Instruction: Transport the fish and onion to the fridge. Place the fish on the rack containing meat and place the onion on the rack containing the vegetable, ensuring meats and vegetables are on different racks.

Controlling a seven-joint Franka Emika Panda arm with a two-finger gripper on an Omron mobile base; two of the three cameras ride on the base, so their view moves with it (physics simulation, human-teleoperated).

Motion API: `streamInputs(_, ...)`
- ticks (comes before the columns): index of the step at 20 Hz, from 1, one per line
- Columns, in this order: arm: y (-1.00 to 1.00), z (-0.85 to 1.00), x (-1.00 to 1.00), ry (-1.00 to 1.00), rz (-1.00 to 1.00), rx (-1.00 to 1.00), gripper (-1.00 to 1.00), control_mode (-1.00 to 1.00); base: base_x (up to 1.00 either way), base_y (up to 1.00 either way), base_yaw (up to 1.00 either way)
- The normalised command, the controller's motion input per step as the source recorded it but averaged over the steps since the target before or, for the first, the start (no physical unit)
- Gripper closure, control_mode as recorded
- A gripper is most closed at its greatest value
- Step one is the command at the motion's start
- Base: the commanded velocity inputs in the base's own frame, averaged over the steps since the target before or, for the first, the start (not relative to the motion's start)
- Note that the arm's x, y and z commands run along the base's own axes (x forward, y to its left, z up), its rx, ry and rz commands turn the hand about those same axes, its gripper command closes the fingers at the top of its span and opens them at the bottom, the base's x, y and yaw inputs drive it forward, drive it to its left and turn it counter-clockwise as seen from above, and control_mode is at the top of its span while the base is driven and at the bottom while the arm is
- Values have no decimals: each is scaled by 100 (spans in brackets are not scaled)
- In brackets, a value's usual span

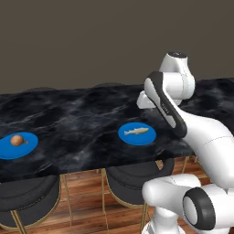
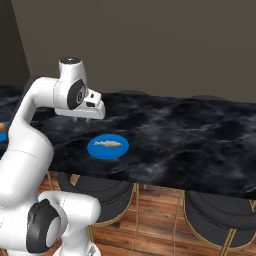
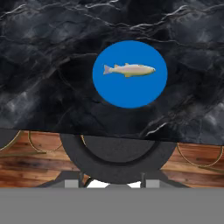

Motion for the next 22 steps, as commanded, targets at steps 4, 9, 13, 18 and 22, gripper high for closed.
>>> streamInputs(4, 0, 0, -28, -2, 0, 0, -100, -100, 0, 0, 0)
streamInputs(9, -2, 0, -46, -5, -9, -1, -100, -100, 0, 0, 0)
streamInputs(13, -23, -10, -56, 0, -60, 0, -100, -100, 0, 0, 0)
streamInputs(18, -23, -14, -37, 10, -58, 3, -100, -100, 0, 0, 0)
streamInputs(22, -50, -9, -33, 11, -54, 14, -100, -100, 0, 0, 0)
